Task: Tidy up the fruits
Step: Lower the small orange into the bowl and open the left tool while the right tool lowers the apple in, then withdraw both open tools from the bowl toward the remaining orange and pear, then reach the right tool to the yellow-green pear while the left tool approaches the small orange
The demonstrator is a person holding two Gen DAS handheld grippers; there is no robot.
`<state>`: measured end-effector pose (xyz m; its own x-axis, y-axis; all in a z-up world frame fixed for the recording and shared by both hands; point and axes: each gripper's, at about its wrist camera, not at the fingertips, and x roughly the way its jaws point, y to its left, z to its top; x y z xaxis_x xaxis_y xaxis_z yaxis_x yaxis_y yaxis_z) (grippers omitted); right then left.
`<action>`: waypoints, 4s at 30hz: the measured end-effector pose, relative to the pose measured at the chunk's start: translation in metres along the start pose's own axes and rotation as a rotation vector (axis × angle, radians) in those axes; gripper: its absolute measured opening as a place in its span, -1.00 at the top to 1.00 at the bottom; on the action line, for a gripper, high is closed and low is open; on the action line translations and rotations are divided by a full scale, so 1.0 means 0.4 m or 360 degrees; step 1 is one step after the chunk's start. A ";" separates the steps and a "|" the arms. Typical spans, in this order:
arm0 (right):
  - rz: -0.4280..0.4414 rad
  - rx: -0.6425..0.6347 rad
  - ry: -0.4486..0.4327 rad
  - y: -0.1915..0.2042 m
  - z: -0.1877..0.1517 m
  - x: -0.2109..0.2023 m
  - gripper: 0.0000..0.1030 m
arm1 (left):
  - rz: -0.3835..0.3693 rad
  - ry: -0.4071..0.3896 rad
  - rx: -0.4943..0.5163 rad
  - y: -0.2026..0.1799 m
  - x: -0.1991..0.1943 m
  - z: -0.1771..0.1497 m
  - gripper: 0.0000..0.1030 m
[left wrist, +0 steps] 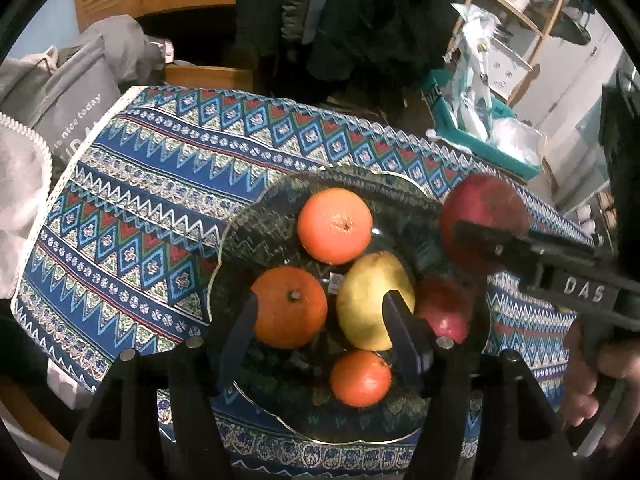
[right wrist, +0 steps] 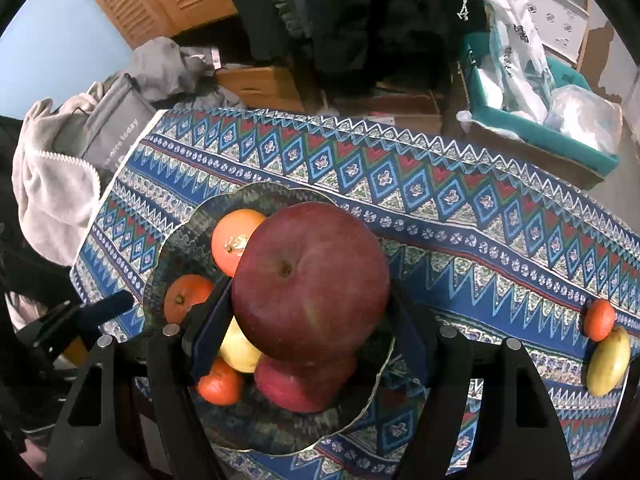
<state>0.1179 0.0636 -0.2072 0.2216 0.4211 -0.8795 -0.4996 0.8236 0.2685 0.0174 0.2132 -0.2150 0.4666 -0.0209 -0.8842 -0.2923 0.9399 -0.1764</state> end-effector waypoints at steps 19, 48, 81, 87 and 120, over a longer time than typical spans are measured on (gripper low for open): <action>0.0004 0.0013 0.0032 0.009 0.007 0.040 -0.46 | 0.0025 -0.0178 -0.0157 0.043 -0.043 0.045 -0.28; -0.0299 -0.0156 -0.0427 0.040 0.013 -0.328 -0.47 | -0.0037 -0.0442 0.0058 -0.104 -0.241 0.066 -0.44; -0.0385 0.0010 -0.0720 -0.130 -0.098 -0.644 -0.63 | -0.0171 -0.0582 0.0380 -0.408 -0.365 0.057 -0.71; -0.0425 0.0095 -0.0733 -0.200 -0.124 -0.665 -0.66 | -0.0195 -0.0566 0.0452 -0.478 -0.358 0.048 -0.77; -0.0597 0.0465 -0.0425 -0.575 -0.255 -0.549 -0.66 | -0.0207 -0.0237 0.0746 -0.712 -0.101 0.018 -0.77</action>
<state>0.0985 -0.2570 -0.1159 0.5638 0.1288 -0.8158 -0.1003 0.9911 0.0871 0.0878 -0.0512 -0.1259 0.5980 -0.1311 -0.7907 0.1661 0.9854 -0.0378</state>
